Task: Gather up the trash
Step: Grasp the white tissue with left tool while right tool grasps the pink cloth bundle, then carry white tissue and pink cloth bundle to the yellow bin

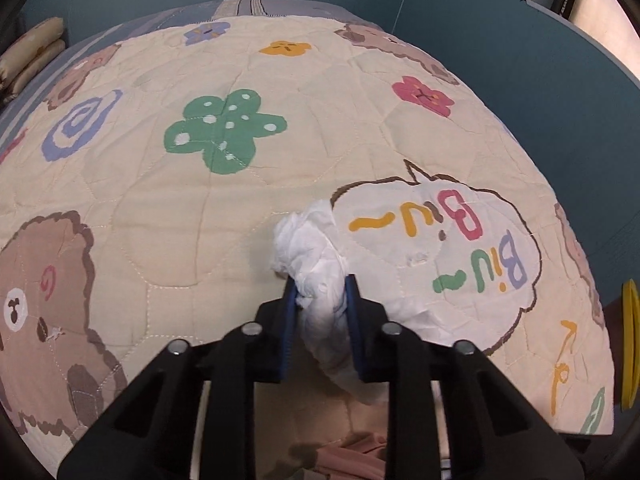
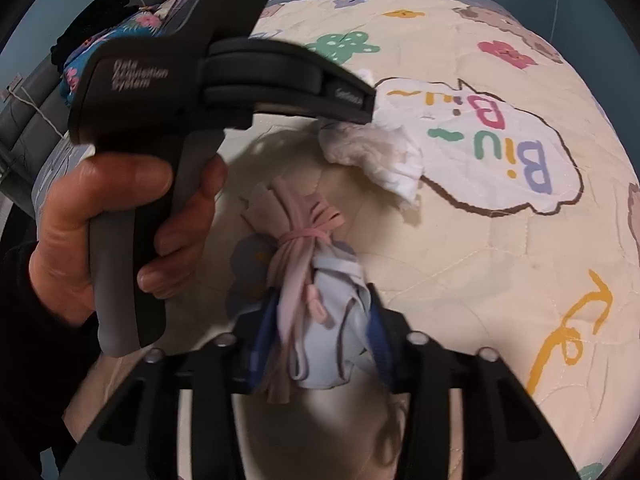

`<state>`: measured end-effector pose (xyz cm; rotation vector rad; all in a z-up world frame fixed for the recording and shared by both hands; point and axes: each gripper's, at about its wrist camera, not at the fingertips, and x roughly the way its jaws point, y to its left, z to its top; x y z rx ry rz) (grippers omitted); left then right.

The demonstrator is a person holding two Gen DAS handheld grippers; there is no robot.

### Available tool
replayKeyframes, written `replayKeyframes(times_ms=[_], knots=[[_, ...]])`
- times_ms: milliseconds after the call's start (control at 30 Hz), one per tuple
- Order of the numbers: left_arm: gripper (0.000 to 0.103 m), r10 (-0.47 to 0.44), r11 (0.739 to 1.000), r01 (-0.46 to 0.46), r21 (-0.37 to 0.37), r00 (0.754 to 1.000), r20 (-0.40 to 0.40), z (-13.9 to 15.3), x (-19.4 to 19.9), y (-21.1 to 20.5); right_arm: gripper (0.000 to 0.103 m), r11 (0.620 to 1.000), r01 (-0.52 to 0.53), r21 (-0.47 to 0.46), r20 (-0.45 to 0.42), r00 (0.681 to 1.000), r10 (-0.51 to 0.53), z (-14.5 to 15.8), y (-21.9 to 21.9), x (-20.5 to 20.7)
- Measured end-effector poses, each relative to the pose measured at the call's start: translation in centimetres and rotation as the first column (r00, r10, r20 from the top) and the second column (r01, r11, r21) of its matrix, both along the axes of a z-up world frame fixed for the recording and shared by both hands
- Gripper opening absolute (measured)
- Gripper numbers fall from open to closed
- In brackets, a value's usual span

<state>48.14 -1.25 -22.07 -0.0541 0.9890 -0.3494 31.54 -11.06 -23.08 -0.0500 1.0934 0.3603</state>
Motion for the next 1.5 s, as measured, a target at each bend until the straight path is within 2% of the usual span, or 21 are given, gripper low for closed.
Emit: replayKeyframes(times_ms=[33, 100, 200, 633, 833, 967, 1133, 1333, 1500], knots=[[0.018, 0.003, 1.000, -0.003, -0.007, 1.000, 0.001, 0.0, -0.1, 0.0, 0.021, 1.000, 0.000, 0.003, 0.002, 1.000, 0.000, 0.1, 0.0, -0.1], [0.017, 0.016, 1.000, -0.015, -0.027, 1.000, 0.009, 0.2, -0.4, 0.2, 0.016, 1.000, -0.007, 0.006, 0.005, 1.000, 0.007, 0.3, 0.0, -0.4], [0.016, 0.029, 0.998, -0.029, -0.054, 1.000, 0.011, 0.7, -0.8, 0.6, 0.013, 1.000, -0.004, 0.025, 0.007, 1.000, 0.004, 0.8, -0.3, -0.8], [0.016, 0.064, 0.991, -0.056, -0.122, 0.996, 0.066, 5.0, -4.4, 2.4, 0.011, 0.999, 0.010, 0.044, 0.057, 0.998, -0.012, 4.7, -3.1, -5.0], [0.016, 0.065, 0.989, -0.054, -0.134, 0.995, 0.081, 6.6, -7.8, 2.4, 0.011, 0.998, 0.053, 0.037, 0.077, 0.995, -0.056, 6.5, -6.0, -8.5], [0.016, 0.054, 0.990, -0.041, -0.137, 0.994, 0.093, 8.1, -10.9, 1.7, 0.011, 0.993, 0.117, 0.032, 0.089, 0.989, -0.120, 7.7, -9.1, -11.4], [0.016, 0.012, 0.994, 0.000, -0.107, 0.993, 0.117, 9.7, -14.3, -0.4, 0.011, 0.973, 0.229, 0.036, 0.103, 0.967, -0.231, 8.8, -13.6, -14.6], [0.016, -0.084, 0.991, 0.100, -0.094, 0.984, 0.156, 12.1, -18.8, -3.9, 0.011, 0.942, 0.332, 0.056, 0.145, 0.930, -0.337, 10.3, -18.2, -17.6], [0.016, -0.187, 0.974, 0.210, -0.085, 0.958, 0.218, 14.7, -22.2, -7.9, 0.011, 0.908, 0.413, 0.076, 0.192, 0.887, -0.419, 11.5, -22.0, -19.6]])
